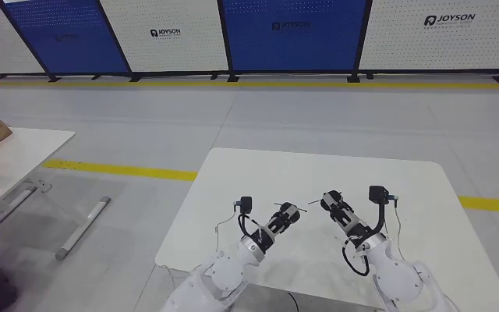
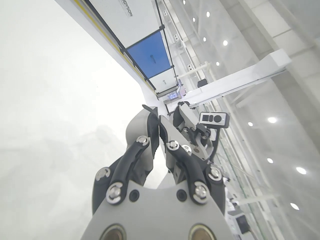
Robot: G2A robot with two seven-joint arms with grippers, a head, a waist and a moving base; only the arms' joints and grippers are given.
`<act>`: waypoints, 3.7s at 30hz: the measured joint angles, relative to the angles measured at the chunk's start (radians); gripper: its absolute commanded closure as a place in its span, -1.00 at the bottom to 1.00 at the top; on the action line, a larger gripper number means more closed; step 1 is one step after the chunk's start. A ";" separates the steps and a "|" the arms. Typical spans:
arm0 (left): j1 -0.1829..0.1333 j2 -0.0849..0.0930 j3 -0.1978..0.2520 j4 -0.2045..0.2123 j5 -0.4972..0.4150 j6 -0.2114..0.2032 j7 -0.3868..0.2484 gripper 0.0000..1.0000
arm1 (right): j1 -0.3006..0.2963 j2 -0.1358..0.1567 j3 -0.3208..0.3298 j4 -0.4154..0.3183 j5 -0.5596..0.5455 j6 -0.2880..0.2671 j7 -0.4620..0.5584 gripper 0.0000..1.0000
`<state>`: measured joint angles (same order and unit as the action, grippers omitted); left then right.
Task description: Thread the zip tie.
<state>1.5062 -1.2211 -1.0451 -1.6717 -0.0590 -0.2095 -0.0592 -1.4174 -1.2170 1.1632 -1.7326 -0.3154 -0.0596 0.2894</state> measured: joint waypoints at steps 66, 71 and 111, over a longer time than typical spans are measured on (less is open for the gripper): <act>-0.007 -0.003 0.000 -0.009 0.121 0.034 0.079 1.00 | -0.040 -0.029 -0.098 -0.079 -0.119 0.172 -0.124 1.00; -0.007 -0.003 0.000 -0.009 0.121 0.034 0.079 1.00 | -0.046 -0.033 -0.088 -0.075 -0.107 0.171 -0.146 1.00; -0.007 -0.003 0.000 -0.009 0.121 0.034 0.079 1.00 | -0.060 -0.056 -0.077 -0.071 -0.123 0.170 -0.158 1.00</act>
<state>1.4990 -1.2240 -1.0452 -1.6807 0.0616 -0.1756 0.0193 -1.4775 -1.2730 1.0865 -1.8038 -0.4387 0.1104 0.1310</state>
